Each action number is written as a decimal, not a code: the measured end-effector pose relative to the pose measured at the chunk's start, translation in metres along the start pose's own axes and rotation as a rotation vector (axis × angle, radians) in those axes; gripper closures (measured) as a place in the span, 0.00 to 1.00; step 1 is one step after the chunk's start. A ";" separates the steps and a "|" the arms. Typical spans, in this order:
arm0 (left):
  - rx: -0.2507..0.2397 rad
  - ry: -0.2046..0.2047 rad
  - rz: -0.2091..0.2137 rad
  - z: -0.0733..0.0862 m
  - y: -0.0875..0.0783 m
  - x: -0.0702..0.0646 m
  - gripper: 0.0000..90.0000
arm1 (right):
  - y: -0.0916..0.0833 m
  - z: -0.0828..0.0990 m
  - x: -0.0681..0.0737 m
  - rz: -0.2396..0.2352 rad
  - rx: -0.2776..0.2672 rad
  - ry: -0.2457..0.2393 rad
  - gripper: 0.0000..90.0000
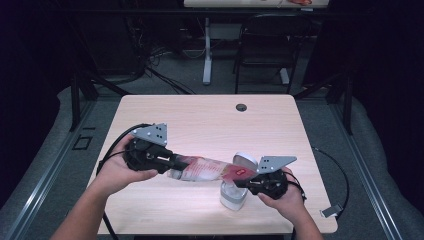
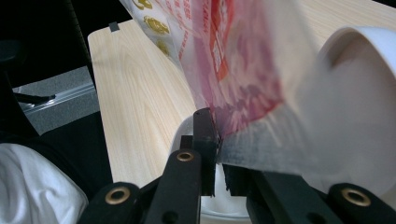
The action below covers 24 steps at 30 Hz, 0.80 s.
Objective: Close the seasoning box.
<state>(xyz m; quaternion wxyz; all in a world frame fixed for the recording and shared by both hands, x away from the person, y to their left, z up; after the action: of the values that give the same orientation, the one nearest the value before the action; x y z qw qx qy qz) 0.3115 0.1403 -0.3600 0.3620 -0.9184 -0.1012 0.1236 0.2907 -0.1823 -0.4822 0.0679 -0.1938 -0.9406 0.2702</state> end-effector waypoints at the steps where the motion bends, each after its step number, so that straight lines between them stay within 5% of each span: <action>1: 0.000 -0.001 0.001 0.000 0.000 0.000 0.88 | 0.000 0.000 0.000 0.001 0.000 0.000 0.95; 24: 0.000 0.003 0.005 -0.001 -0.003 -0.001 0.90 | -0.001 -0.002 0.002 -0.016 -0.009 -0.001 0.95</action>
<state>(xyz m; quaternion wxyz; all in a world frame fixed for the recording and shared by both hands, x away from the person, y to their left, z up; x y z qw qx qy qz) 0.3103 0.1415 -0.3572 0.3618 -0.9189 -0.0982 0.1230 0.2889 -0.1810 -0.4800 0.0687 -0.1863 -0.9434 0.2656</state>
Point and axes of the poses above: each handheld gripper's, and its own axes: y roughly forward along the jaws, z roughly out of its underside, x roughly to its left, the point moved 1 cm from there along y, roughly forward along the jaws, and after that the axes turned 6 degrees about -y, right-handed, at the moved point
